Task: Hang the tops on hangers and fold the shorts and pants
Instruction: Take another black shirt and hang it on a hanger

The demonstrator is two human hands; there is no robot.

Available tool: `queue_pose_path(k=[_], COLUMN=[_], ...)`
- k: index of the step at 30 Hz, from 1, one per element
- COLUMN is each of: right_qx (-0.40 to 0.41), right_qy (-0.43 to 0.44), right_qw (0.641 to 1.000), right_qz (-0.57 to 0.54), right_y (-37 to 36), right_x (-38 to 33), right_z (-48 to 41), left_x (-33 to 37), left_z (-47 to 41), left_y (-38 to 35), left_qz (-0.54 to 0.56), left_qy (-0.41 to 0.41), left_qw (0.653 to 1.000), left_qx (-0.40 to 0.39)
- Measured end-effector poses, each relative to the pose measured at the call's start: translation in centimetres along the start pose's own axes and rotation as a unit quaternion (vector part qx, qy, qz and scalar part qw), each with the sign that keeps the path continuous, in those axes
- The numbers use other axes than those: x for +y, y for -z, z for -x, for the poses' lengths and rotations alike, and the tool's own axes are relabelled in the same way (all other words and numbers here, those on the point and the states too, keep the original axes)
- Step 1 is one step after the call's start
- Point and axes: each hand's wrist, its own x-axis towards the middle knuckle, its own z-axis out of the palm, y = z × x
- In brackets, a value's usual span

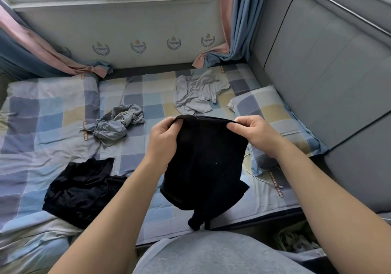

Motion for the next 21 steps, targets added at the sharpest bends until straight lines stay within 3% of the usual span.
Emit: queue_pose_path(k=[3, 6, 8, 12, 15, 18, 21], right_qx=[-0.018, 0.041, 0.091, 0.162, 0.258, 0.339, 0.337], right_qy=[-0.004, 0.023, 0.039, 0.028, 0.021, 0.001, -0.033], right_qw=[1.0, 0.999, 0.995, 0.985, 0.964, 0.94, 0.937], right_qz=[0.0, 0.001, 0.005, 0.059, 0.061, 0.045, 0.082], right_y=[-0.3, -0.5, -0.3, -0.5, 0.0, 1.8, 2.4], right_x=[1.2, 1.8, 2.0, 3.3, 4.0, 5.0, 7.1], right_z=[0.1, -0.3, -0.9, -2.4, -3.3, -3.8, -3.6], left_x=[1.0, 1.8, 1.9, 1.0, -0.6, -3.7, -5.5], left_z=[0.2, -0.3, -0.7, -1.9, -2.3, -2.0, -1.1], left_y=[1.0, 2.7, 3.8, 5.6, 6.2, 7.1, 7.6], left_qz=[0.021, -0.075, -0.177, -0.306, -0.434, -0.511, -0.459], left_qy=[0.014, 0.016, 0.013, 0.025, 0.075, 0.098, 0.059], left_qw=[0.999, 0.993, 0.973, 0.937, 0.87, 0.842, 0.886], left_qx=[-0.022, -0.087, -0.147, -0.166, -0.221, -0.138, -0.022])
